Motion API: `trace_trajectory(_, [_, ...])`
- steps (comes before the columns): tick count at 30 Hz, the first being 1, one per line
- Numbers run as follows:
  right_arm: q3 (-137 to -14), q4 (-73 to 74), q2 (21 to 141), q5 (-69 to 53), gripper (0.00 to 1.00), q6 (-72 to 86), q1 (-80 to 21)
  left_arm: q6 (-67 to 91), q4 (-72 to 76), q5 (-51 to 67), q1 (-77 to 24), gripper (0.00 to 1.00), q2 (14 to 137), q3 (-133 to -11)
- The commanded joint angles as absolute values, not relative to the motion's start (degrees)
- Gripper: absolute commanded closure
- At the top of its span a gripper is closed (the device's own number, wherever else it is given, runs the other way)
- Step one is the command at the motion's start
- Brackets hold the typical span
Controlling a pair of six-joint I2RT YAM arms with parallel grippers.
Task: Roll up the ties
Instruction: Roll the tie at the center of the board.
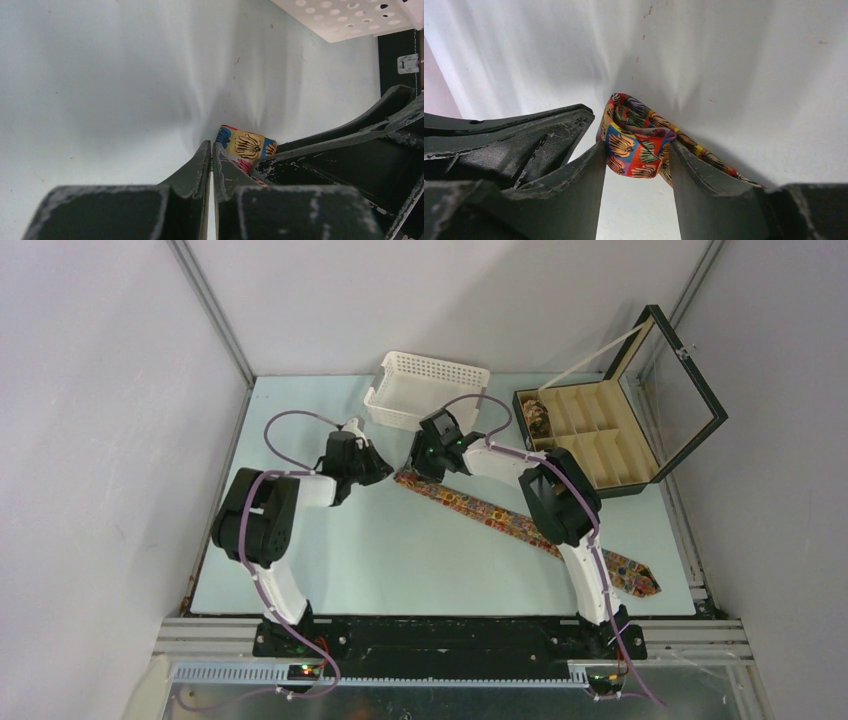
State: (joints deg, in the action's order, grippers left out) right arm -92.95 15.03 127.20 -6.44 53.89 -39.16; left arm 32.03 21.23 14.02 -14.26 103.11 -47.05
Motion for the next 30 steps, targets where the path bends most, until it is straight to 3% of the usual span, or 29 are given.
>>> trace_trajectory(1, [-94.69, 11.44, 128.26, -7.60, 0.48, 55.28, -38.88, 32.05, 22.93, 15.26, -14.05, 0.91, 103.75, -49.18])
trace_trajectory(19, [-92.77, 3.95, 129.94, -12.49, 0.54, 57.40, -38.66, 31.82, 22.75, 15.49, -14.01, 0.92, 104.36, -49.31])
trace_trajectory(30, [-89.50, -0.48, 129.94, -14.72, 0.64, 58.33, -38.37, 31.83, 22.76, 15.30, -14.04, 0.92, 104.18, -49.33])
